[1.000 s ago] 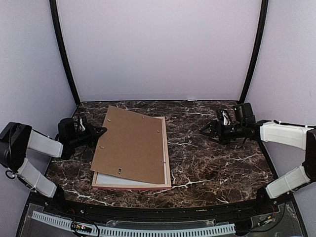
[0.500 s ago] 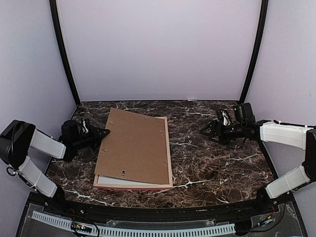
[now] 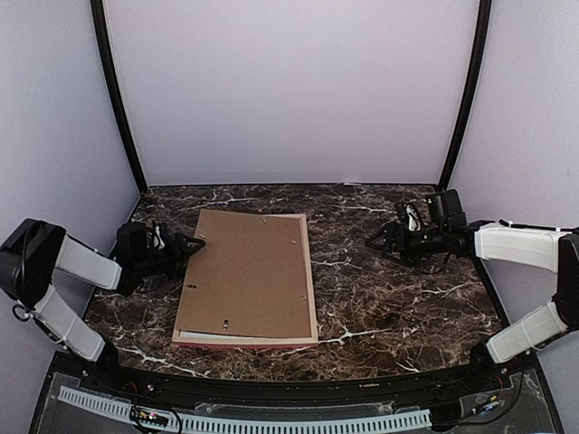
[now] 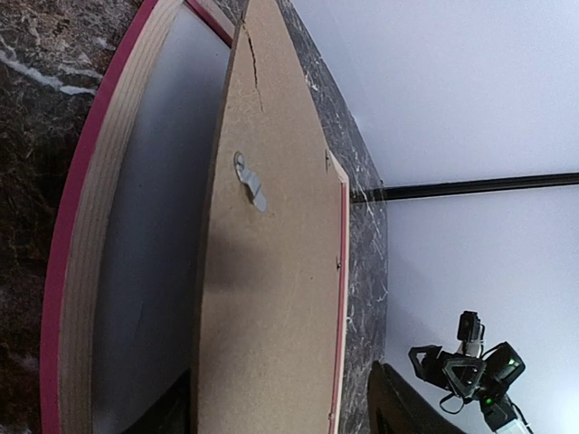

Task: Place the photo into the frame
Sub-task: Place the backboard with the photo.

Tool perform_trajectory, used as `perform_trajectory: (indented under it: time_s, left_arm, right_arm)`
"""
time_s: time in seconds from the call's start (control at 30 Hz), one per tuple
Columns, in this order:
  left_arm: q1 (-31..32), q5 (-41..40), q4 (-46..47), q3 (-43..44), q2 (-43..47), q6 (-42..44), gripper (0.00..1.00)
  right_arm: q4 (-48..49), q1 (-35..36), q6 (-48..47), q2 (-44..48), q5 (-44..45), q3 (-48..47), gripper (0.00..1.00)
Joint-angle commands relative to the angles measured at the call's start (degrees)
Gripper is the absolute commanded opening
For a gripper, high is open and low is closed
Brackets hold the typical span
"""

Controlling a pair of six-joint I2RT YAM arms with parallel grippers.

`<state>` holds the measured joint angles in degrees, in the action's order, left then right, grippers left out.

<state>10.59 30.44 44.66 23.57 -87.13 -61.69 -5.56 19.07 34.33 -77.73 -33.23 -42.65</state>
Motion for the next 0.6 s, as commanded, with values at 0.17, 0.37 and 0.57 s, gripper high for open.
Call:
perform_trajectory:
  time_s: [0.17, 0.37, 0.57]
  left_arm:
    - [0.6, 2.0, -12.9, 6.5, -1.5, 9.3, 0.73]
    - [1.1, 2.7, -18.1, 9.7, -3.6, 12.9, 0.77]
    - [2.5, 2.1, -22.3, 11.9, -4.3, 15.2, 0.84]
  right_arm:
    - [2.9, 0.1, -0.7, -0.7, -0.5, 1.3, 0.82]
    - [3.6, 0.1, -0.4, -1.3, -0.8, 1.5, 0.82]
    - [4.0, 0.2, -0.4, -1.9, -0.8, 1.9, 0.82]
